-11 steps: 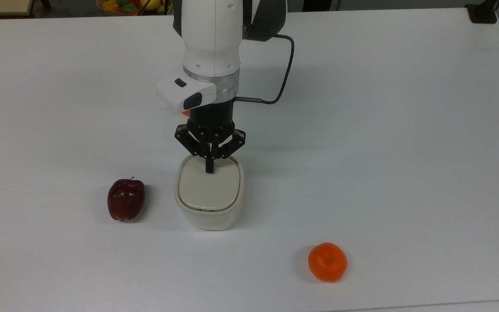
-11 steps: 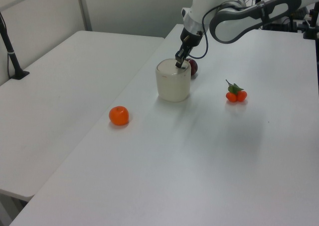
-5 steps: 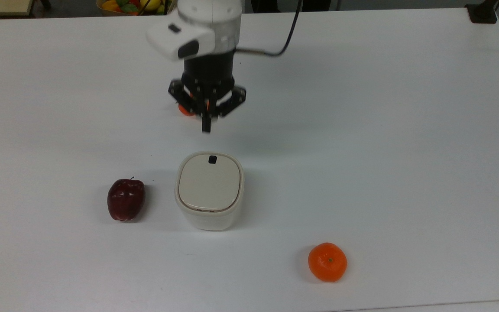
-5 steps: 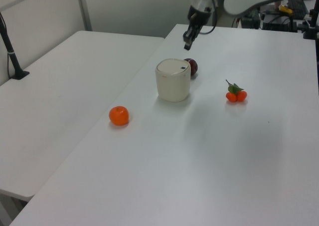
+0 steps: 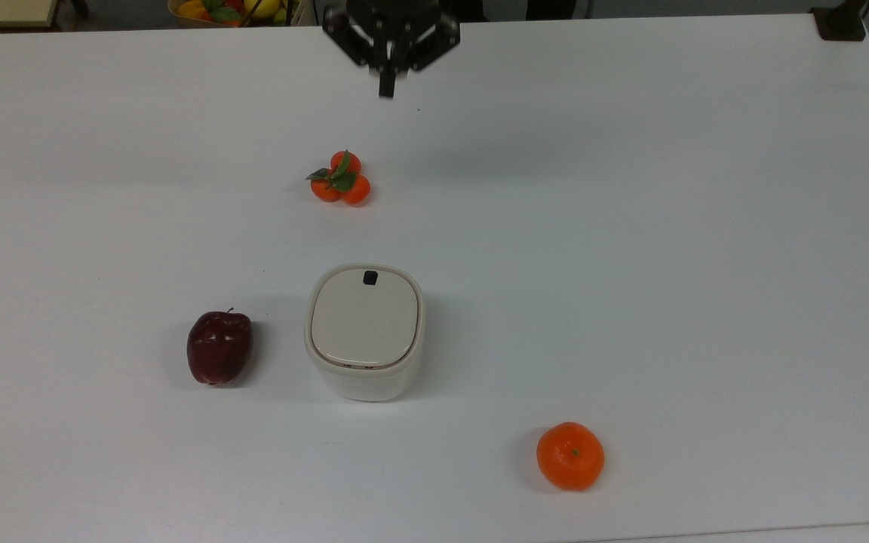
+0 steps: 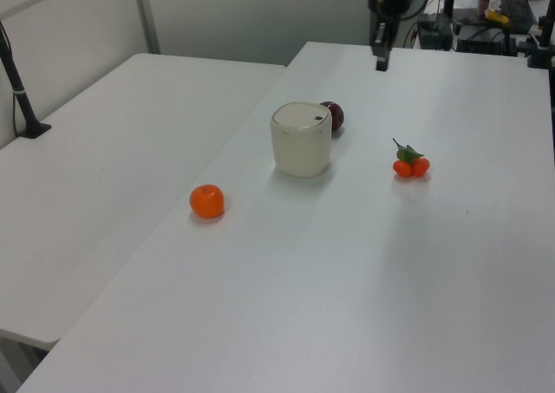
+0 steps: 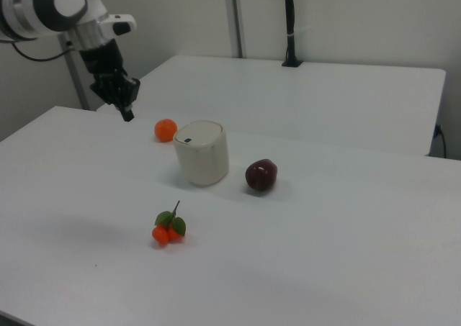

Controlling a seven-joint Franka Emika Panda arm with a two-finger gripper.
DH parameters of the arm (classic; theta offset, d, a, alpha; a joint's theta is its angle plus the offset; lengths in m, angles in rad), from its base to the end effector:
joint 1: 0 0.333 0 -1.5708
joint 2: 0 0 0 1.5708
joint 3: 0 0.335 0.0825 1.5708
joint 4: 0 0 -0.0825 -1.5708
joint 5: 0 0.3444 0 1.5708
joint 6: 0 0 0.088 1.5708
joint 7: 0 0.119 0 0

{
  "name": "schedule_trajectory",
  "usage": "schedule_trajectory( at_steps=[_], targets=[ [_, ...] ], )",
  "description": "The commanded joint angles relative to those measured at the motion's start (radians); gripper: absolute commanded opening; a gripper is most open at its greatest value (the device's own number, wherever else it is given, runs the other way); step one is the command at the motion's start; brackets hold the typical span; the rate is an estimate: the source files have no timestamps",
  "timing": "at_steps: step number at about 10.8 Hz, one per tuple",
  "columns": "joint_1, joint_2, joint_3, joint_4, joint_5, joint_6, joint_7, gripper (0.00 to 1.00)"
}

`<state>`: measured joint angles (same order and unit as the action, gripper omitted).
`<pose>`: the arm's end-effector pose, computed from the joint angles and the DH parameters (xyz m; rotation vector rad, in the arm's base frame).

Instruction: Close garbage bin

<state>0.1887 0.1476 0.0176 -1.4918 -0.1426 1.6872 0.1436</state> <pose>0.5649 0.1017 0.5973 3.0086 0.1138 0.1075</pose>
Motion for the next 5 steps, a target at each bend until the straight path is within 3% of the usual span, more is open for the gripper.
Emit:
schedule_trajectory(
  at_steps=[1, 2, 3, 5],
  targets=[
    [0.003, -0.124, -0.011, -0.103, 0.006, -0.09, -0.052, 0.01],
    [0.002, -0.131, -0.021, -0.105, 0.029, -0.099, -0.041, 0.35],
    [0.001, -0.129, -0.022, -0.102, 0.041, -0.103, -0.035, 0.87],
    [-0.006, -0.128, -0.022, -0.102, 0.041, -0.103, -0.035, 1.0]
  ],
)
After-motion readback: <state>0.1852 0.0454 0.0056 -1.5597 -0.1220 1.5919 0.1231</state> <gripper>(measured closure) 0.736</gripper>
